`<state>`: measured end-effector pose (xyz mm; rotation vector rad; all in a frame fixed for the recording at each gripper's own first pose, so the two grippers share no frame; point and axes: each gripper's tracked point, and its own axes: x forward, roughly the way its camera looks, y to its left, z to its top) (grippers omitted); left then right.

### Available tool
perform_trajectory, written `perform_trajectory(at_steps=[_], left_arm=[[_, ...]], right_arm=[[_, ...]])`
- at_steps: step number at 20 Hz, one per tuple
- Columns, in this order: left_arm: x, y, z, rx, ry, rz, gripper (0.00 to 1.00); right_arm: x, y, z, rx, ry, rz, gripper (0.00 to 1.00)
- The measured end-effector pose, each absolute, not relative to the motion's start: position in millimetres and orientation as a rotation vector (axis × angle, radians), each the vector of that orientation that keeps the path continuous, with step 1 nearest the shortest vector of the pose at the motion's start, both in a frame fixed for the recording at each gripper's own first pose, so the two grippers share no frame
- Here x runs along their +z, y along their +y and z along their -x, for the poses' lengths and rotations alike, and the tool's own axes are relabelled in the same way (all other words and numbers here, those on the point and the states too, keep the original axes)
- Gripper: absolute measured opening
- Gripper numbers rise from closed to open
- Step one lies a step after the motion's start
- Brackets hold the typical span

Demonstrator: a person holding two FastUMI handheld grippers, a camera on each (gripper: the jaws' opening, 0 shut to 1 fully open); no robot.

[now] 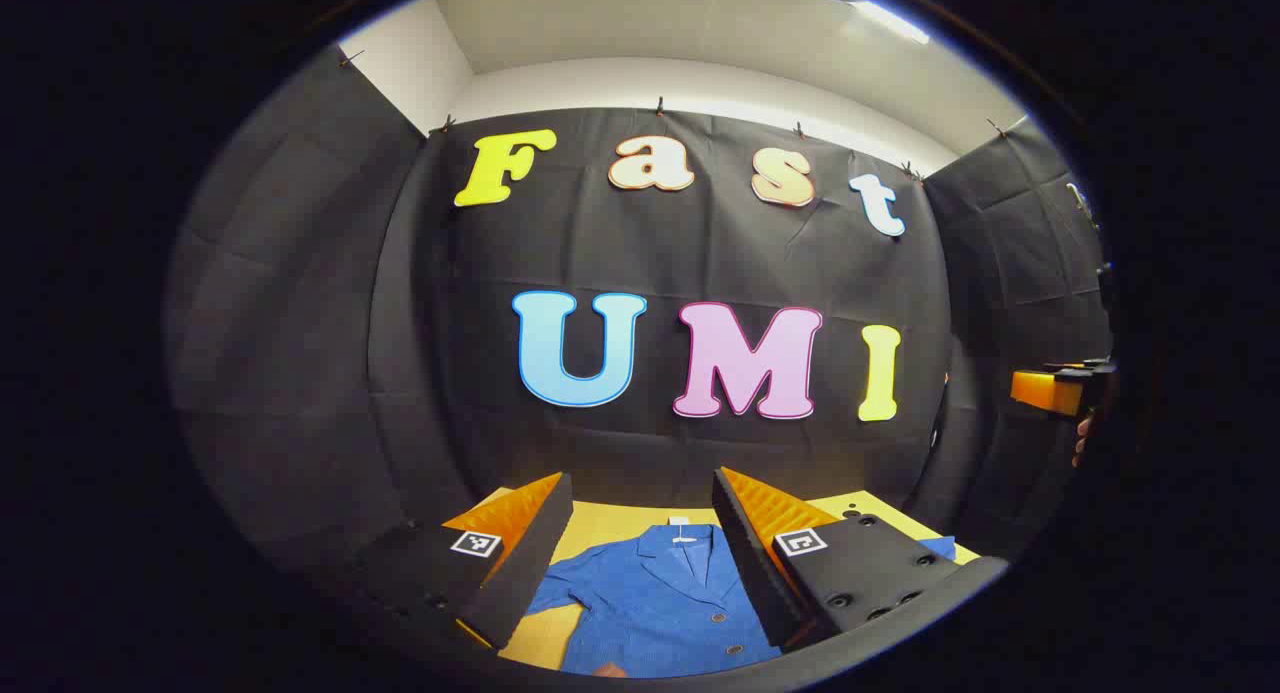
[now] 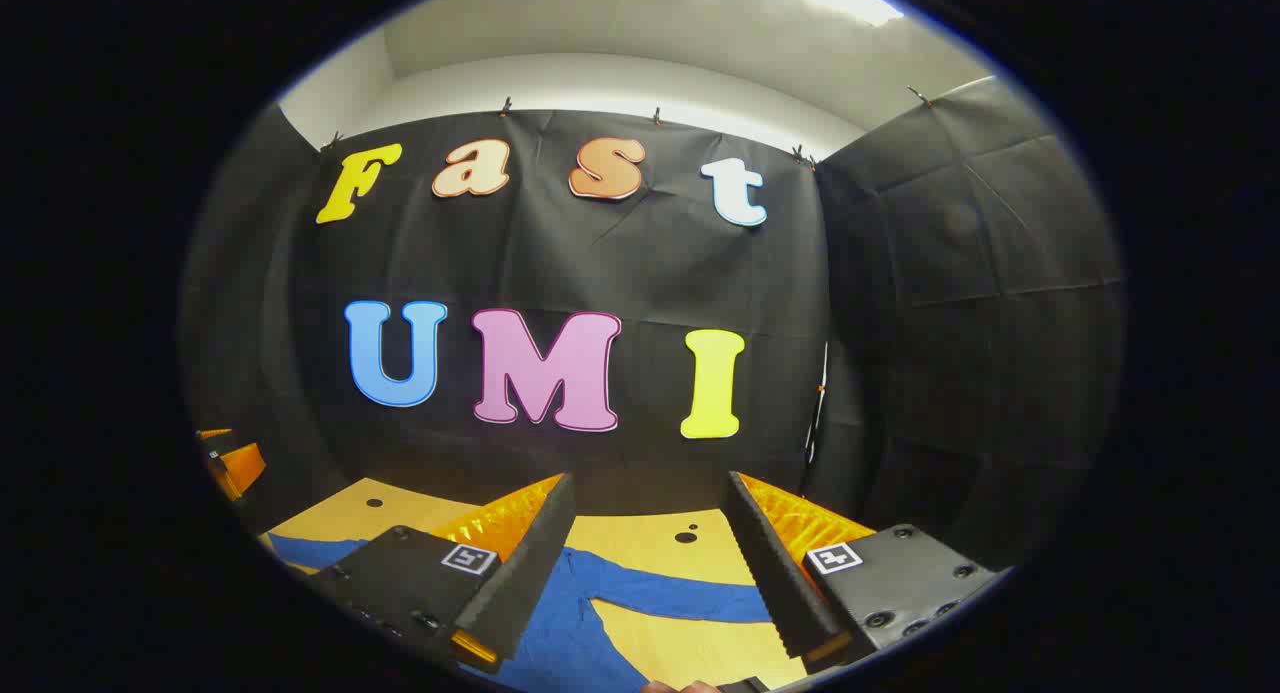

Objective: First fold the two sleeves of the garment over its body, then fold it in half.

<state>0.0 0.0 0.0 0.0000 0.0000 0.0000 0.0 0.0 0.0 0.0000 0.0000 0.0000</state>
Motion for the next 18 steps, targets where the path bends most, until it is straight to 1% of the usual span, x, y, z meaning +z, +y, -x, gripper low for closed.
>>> perform_trajectory(at_steps=[1,2,3,10,11,12,13,15,16,17,18], left_arm=[[-1,-1,0,-0.006,0.004,0.000,0.82],[-3,-1,0,-0.013,0.009,0.004,0.80],[-3,-2,-1,-0.019,0.013,0.010,0.82],[1,-11,-5,-0.067,-0.014,-0.022,0.82],[2,-11,-6,-0.074,-0.015,-0.022,0.82],[2,-11,-5,-0.077,-0.018,-0.023,0.80],[4,-9,-5,-0.077,-0.022,-0.022,0.82],[4,-6,-5,-0.078,-0.027,-0.018,0.82],[3,-4,-4,-0.079,-0.027,-0.019,0.80],[3,-2,-3,-0.078,-0.027,-0.022,0.82],[2,2,-2,-0.076,-0.029,-0.028,0.80]], right_arm=[[-1,-2,2,-0.006,0.003,0.000,0.89],[0,-5,2,-0.015,0.003,0.003,0.89],[1,-7,2,-0.024,0.002,0.004,0.89],[10,-25,1,-0.067,-0.048,0.047,0.88],[13,-27,1,-0.071,-0.065,0.051,0.96],[17,-30,1,-0.076,-0.084,0.052,0.96],[21,-32,-1,-0.080,-0.106,0.055,0.96],[20,-36,-8,-0.083,-0.136,0.059,0.96],[16,-41,-13,-0.091,-0.128,0.050,0.89],[7,-46,-18,-0.099,-0.102,0.035,0.89],[-1,-51,-21,-0.110,-0.072,0.014,0.89]])
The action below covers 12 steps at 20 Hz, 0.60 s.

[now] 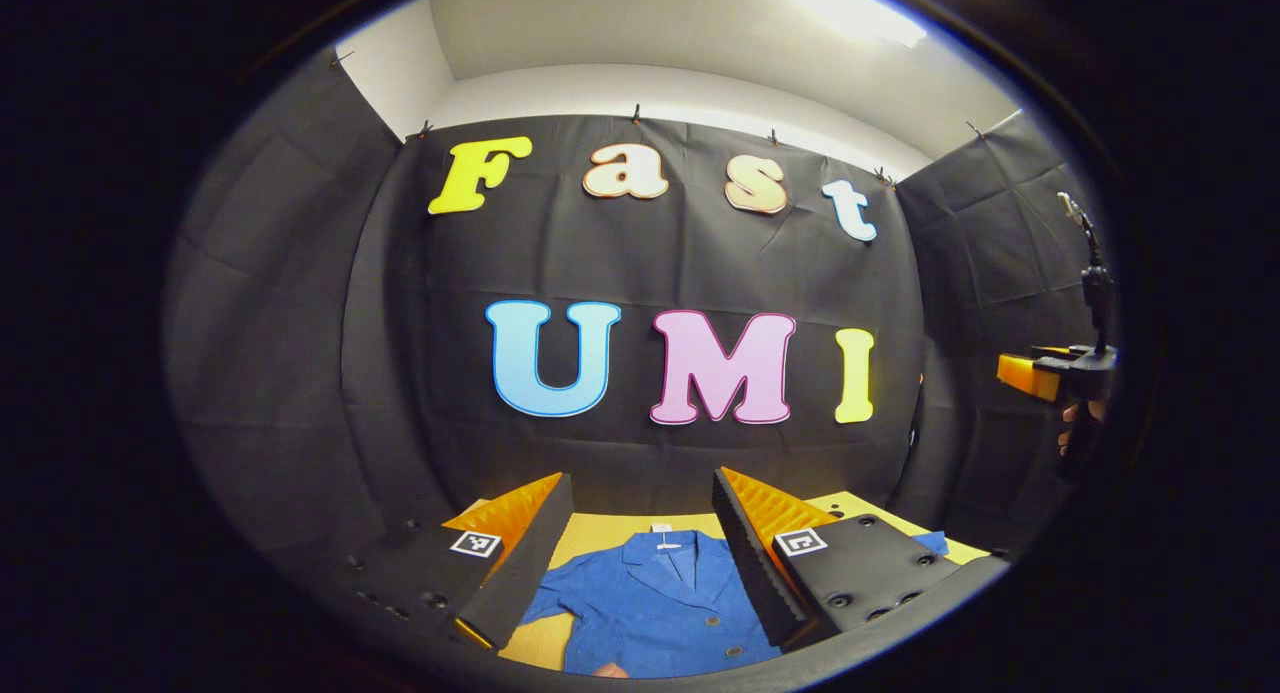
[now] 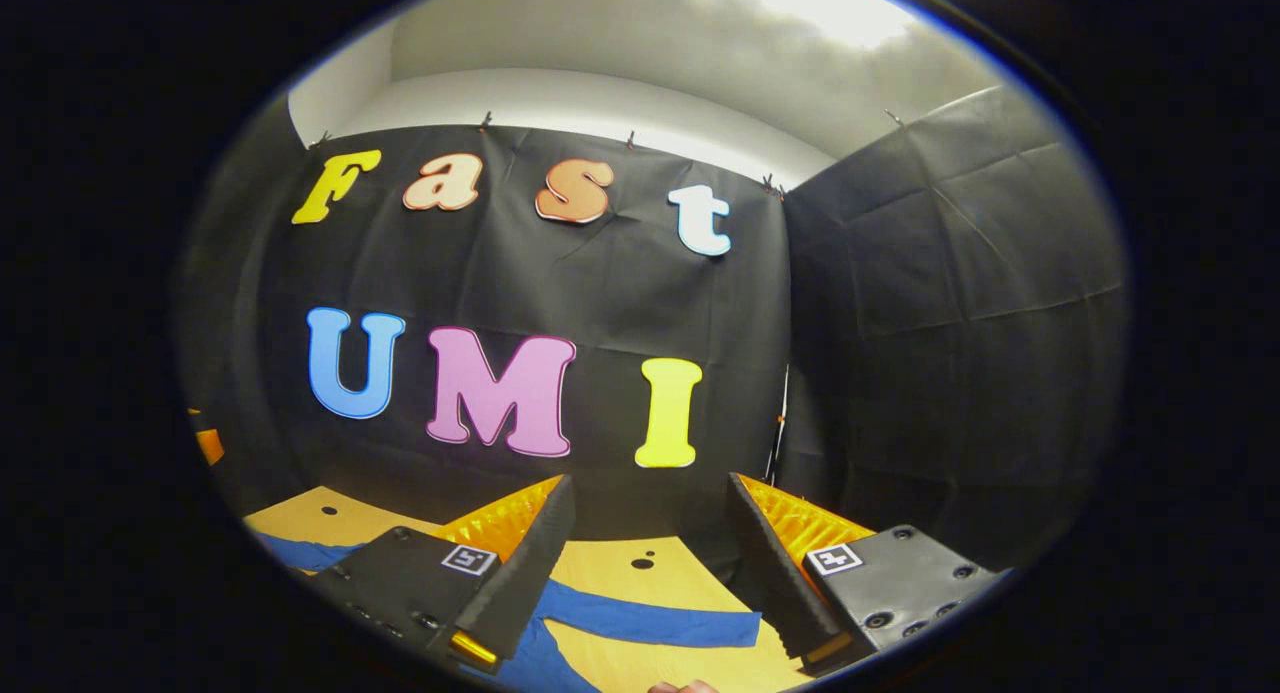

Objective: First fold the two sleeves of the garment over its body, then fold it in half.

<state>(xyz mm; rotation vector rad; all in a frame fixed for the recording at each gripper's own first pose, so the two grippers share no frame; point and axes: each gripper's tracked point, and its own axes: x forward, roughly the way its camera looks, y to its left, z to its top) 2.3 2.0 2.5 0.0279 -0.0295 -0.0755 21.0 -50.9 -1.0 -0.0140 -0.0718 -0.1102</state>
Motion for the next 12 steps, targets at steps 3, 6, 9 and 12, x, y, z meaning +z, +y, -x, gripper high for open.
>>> perform_trajectory(at_steps=[3,6,9,12], left_arm=[[0,14,-4,-0.057,-0.034,-0.041,0.80],[-3,16,-5,-0.054,-0.029,-0.021,0.80],[-8,13,-11,-0.064,-0.018,-0.006,0.81],[-17,7,-16,-0.081,-0.002,0.005,0.82]], right_arm=[[-12,-68,-28,-0.177,-0.033,0.030,0.87],[-14,-75,-33,-0.205,-0.042,0.193,0.88],[-27,-70,-42,-0.171,-0.015,0.204,0.96],[-55,-77,-55,-0.154,0.048,0.210,0.96]])
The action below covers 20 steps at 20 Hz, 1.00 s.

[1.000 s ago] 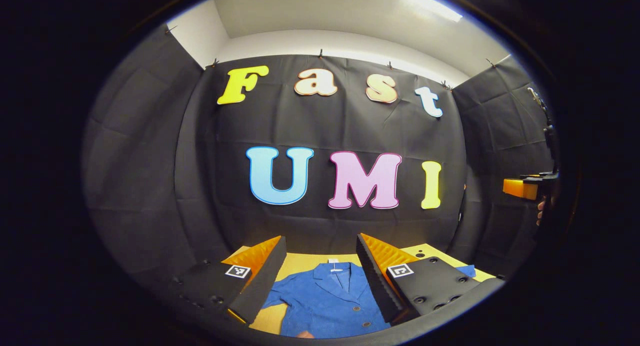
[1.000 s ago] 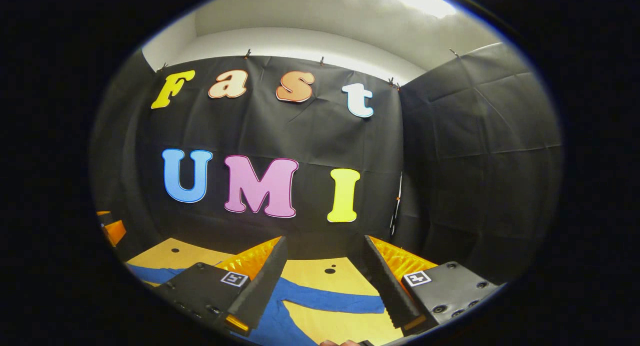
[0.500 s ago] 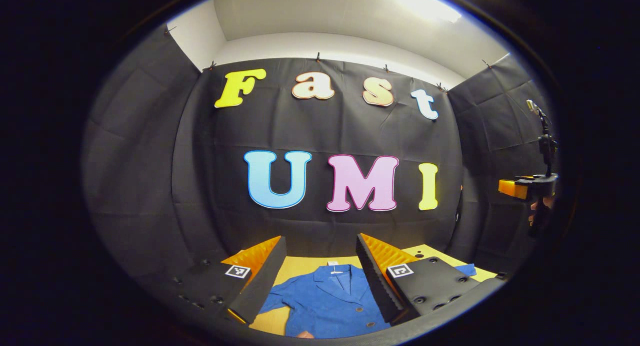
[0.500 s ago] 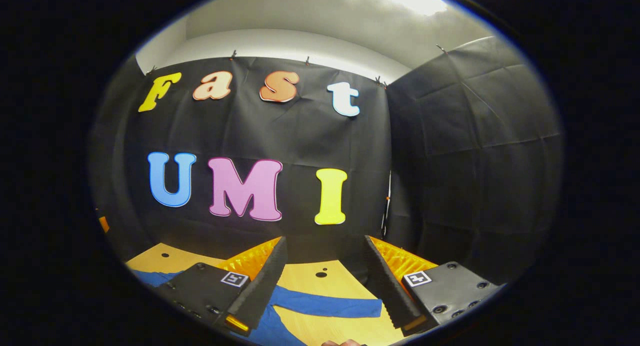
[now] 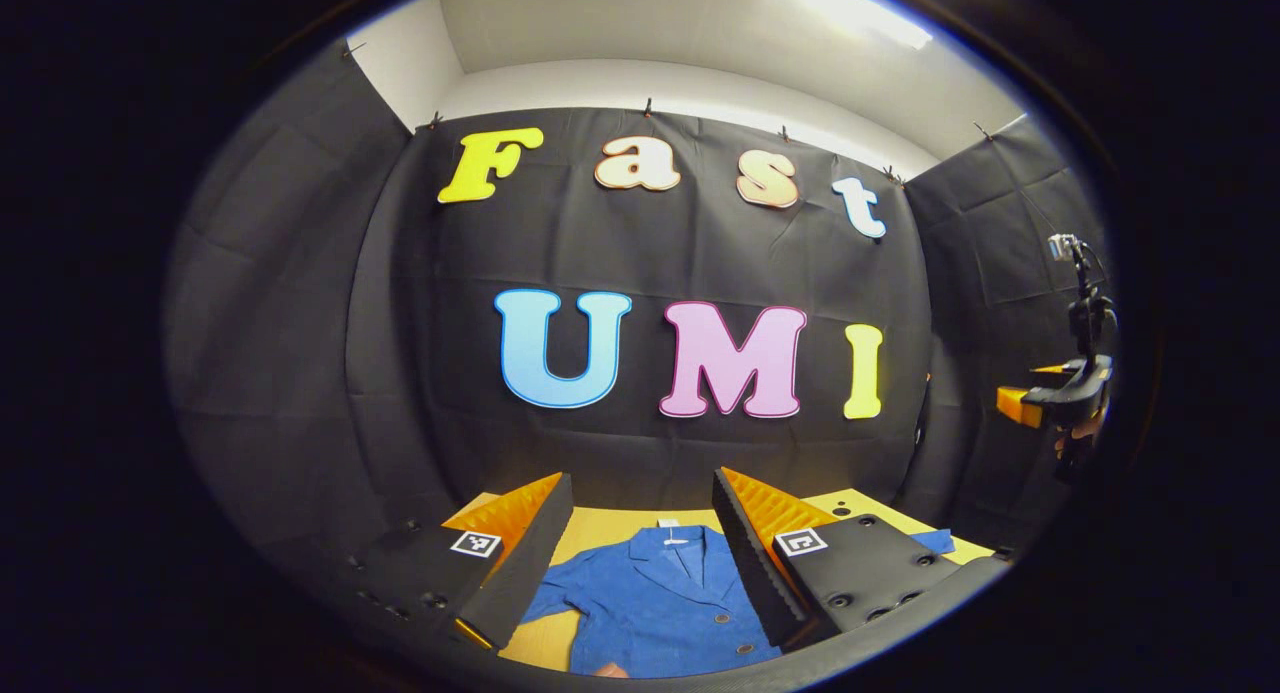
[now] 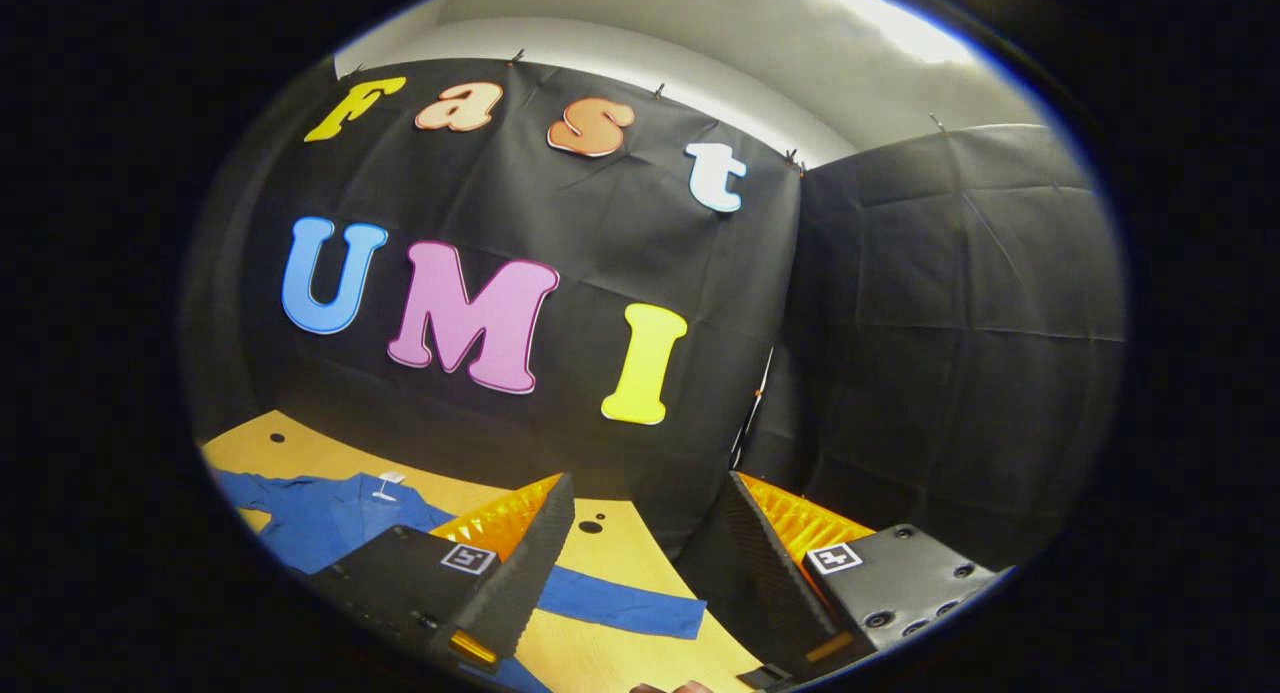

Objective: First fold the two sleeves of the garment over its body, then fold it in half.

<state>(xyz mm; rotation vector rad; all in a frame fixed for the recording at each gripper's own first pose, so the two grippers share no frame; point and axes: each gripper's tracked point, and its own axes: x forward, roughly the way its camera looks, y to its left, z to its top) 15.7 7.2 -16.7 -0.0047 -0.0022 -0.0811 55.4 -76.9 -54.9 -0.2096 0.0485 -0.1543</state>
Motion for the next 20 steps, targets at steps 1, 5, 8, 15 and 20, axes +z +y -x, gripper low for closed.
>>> perform_trajectory(at_steps=[1,5,8,15,20], left_arm=[[-19,6,-17,-0.083,0.006,0.004,0.82],[-28,4,-23,-0.062,0.028,0.010,0.82],[-31,5,-30,-0.013,0.053,0.050,0.82],[-27,-32,-50,0.071,0.064,0.020,0.82],[-35,-63,-55,0.111,0.101,0.004,0.82]], right_arm=[[-64,-82,-62,-0.155,0.065,0.209,0.96],[-108,-101,-83,-0.128,0.093,0.200,0.96],[-151,-115,-94,-0.096,0.129,0.217,0.96],[-271,-177,-127,-0.106,0.381,0.114,0.97],[-360,-193,-133,-0.058,0.617,-0.059,0.98]])
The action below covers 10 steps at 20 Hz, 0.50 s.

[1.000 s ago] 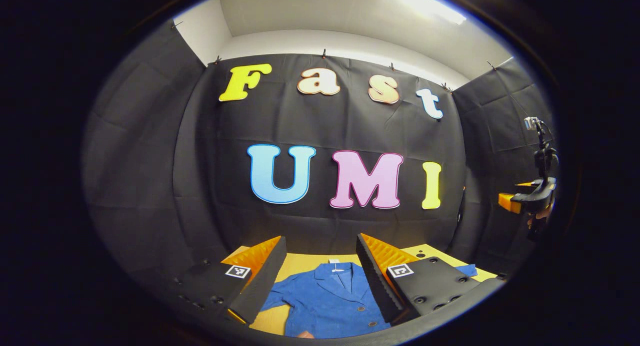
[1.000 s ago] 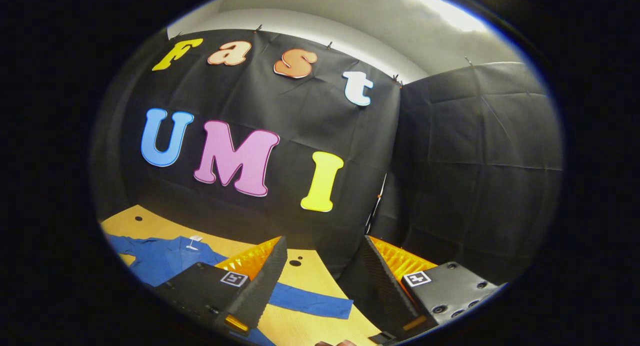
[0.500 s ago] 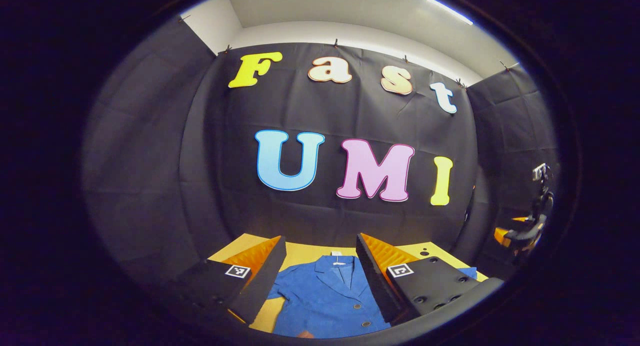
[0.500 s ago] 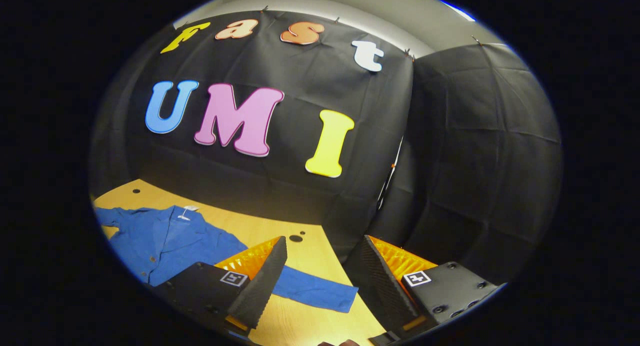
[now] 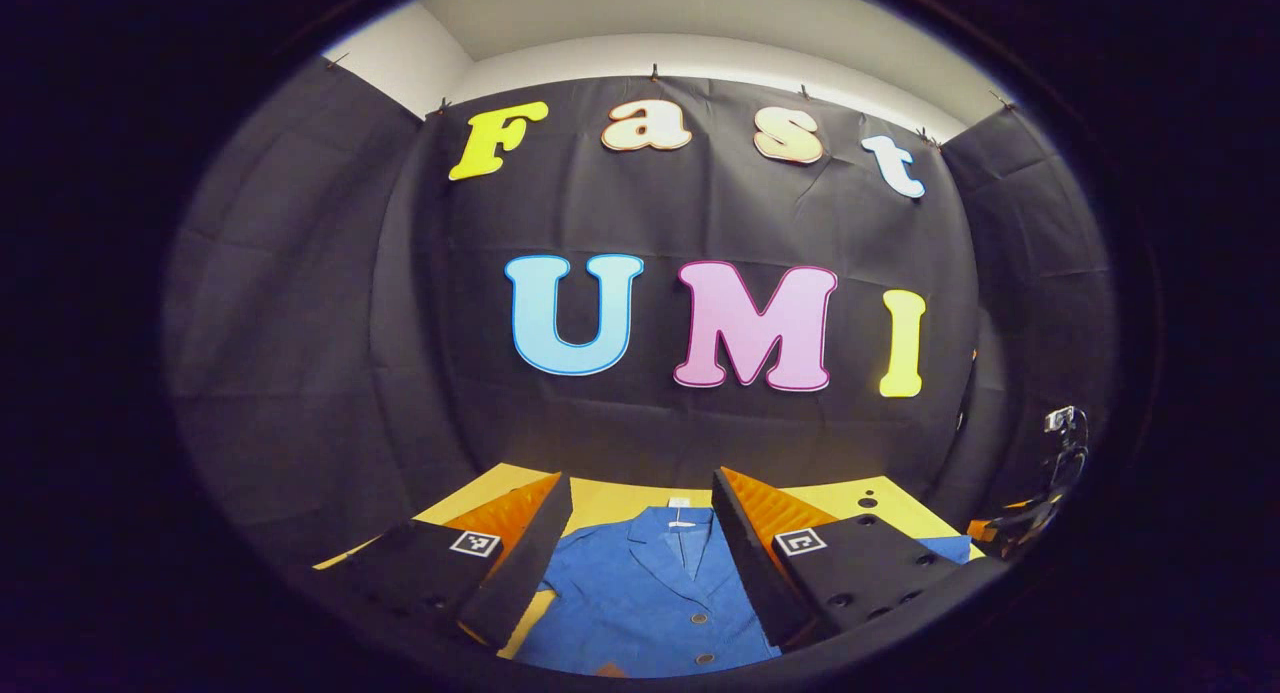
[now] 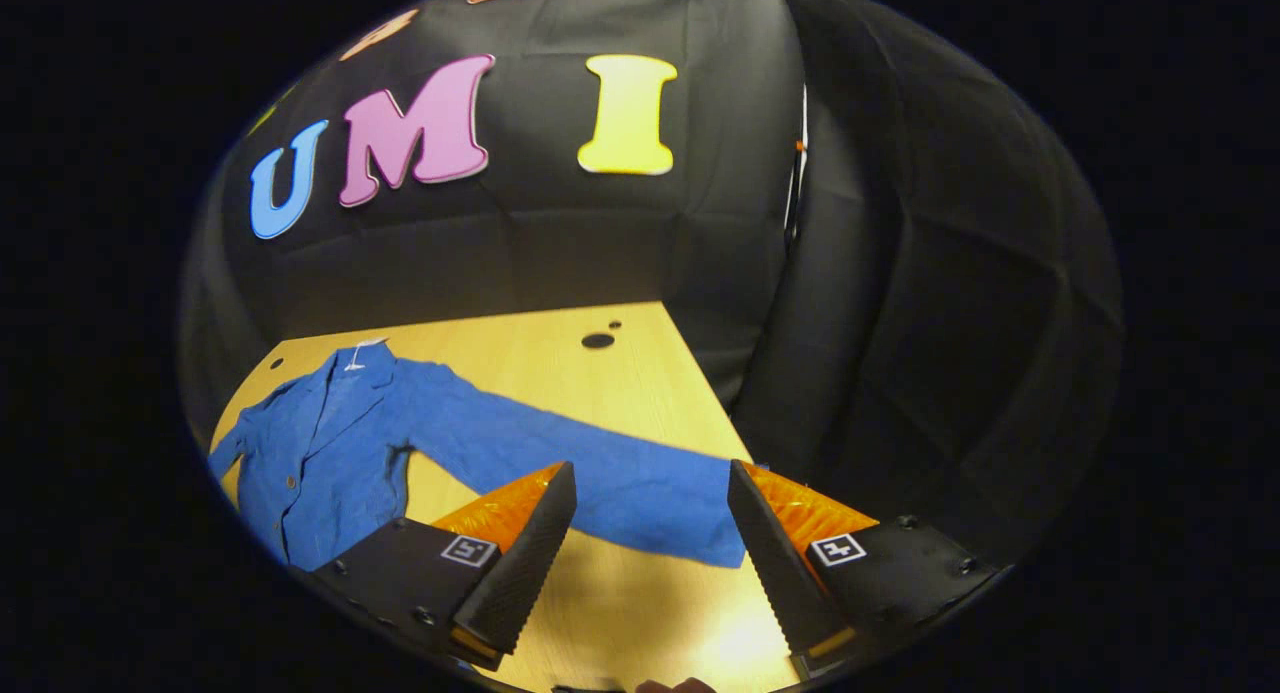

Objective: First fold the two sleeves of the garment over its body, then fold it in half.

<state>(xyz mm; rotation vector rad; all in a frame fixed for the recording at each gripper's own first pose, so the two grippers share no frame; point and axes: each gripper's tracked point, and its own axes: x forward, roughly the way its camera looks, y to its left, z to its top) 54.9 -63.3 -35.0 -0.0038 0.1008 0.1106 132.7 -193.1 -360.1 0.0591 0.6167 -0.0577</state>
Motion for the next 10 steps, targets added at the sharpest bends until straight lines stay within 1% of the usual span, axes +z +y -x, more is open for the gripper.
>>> perform_trajectory(at_steps=[4,10], left_arm=[[-36,-76,-58,0.152,0.120,0.016,0.82],[-40,-80,-57,0.202,0.140,0.008,0.82]], right_arm=[[-422,-218,-135,-0.130,0.798,-0.143,0.98],[-469,-225,-148,-0.236,0.993,-0.254,0.99]])
